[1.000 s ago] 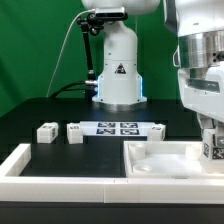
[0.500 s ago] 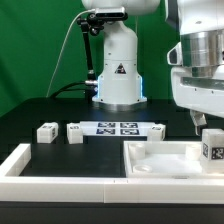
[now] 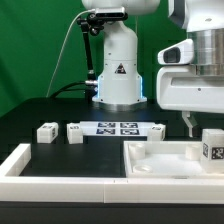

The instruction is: Assemble one leg

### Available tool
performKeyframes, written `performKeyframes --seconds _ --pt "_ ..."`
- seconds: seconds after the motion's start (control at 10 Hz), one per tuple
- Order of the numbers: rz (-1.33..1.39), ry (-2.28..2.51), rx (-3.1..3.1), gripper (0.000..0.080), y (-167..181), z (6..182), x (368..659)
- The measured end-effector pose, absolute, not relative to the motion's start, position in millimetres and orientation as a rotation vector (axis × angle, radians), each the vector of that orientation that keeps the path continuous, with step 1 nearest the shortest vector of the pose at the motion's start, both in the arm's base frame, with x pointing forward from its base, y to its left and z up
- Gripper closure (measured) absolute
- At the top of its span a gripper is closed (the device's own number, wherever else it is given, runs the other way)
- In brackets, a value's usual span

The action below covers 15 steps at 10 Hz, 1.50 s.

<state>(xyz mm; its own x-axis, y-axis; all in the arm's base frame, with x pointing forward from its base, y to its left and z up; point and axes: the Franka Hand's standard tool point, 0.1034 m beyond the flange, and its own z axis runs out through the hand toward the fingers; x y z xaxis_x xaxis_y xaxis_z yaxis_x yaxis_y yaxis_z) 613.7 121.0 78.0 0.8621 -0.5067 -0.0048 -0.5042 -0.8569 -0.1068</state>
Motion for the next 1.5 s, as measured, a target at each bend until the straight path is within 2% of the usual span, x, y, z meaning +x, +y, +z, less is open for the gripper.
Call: performKeyframes --seconds 0.5,0.8,0.9,1.0,1.1,1.2,1.5 --pt "-0.095 0.06 -3.088 0.0151 116.7 75.6 615.5" --pt "-0.102 -0.031 -3.095 0.018 113.5 75.1 615.8" --pt "-0.102 -0.022 -3.095 0.036 113.5 75.1 615.8" --pt "-0.101 0.008 -3.094 0.036 113.6 75.1 615.8" --pt "-0.1 0.013 -3.093 0.0511 112.5 75.0 615.9" --pt "-0.098 0.056 -3.089 0.0509 110.8 75.0 616.1" --pt "-0.072 0.58 -3.0 0.0509 111.1 74.3 615.2"
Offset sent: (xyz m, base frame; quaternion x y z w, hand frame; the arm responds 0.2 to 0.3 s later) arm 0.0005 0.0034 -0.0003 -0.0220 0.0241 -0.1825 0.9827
